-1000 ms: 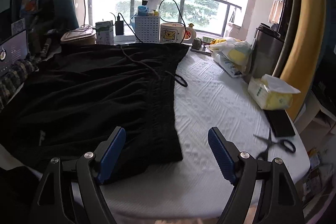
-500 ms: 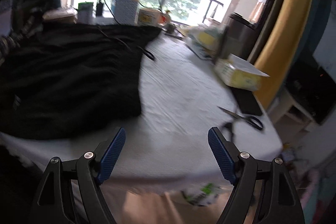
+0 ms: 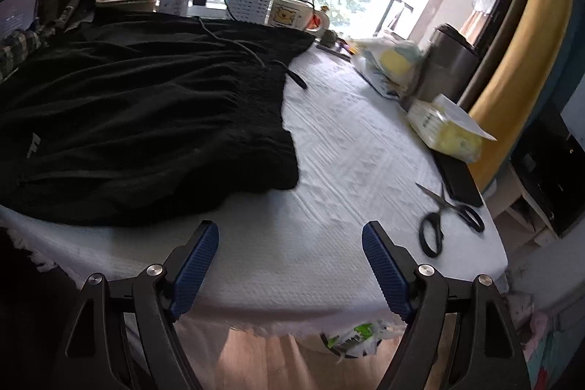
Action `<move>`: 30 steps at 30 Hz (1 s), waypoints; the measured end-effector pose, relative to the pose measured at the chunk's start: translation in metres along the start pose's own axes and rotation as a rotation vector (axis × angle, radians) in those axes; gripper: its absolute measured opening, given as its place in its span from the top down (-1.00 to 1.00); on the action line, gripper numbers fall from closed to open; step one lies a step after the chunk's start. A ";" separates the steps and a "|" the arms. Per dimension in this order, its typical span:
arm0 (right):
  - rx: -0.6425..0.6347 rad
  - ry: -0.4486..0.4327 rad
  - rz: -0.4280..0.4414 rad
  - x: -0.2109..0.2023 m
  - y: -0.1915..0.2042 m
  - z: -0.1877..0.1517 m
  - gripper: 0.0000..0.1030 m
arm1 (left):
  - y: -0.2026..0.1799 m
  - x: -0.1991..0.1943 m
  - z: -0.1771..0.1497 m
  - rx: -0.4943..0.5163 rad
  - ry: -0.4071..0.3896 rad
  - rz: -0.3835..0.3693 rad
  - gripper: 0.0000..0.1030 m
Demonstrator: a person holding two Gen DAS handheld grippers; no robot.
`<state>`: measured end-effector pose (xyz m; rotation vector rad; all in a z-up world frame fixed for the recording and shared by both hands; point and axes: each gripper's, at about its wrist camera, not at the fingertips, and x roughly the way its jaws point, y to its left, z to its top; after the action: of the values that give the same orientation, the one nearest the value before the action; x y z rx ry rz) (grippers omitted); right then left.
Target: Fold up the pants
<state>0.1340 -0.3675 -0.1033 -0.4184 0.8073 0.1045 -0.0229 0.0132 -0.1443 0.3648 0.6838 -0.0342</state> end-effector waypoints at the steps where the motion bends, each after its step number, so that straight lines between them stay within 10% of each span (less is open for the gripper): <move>1: -0.005 -0.012 0.008 -0.001 0.002 0.002 -0.59 | 0.000 0.000 0.005 -0.003 -0.019 -0.003 -0.30; 12: -0.088 -0.027 -0.010 0.002 0.004 0.000 -0.60 | 0.003 0.000 0.004 0.021 -0.006 -0.100 -0.30; 30: -0.160 -0.062 -0.005 0.013 0.026 0.021 -0.61 | -0.012 0.013 -0.021 0.107 0.065 -0.019 -0.30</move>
<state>0.1504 -0.3365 -0.1080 -0.5651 0.7393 0.1775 -0.0269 0.0099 -0.1712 0.4640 0.7520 -0.0779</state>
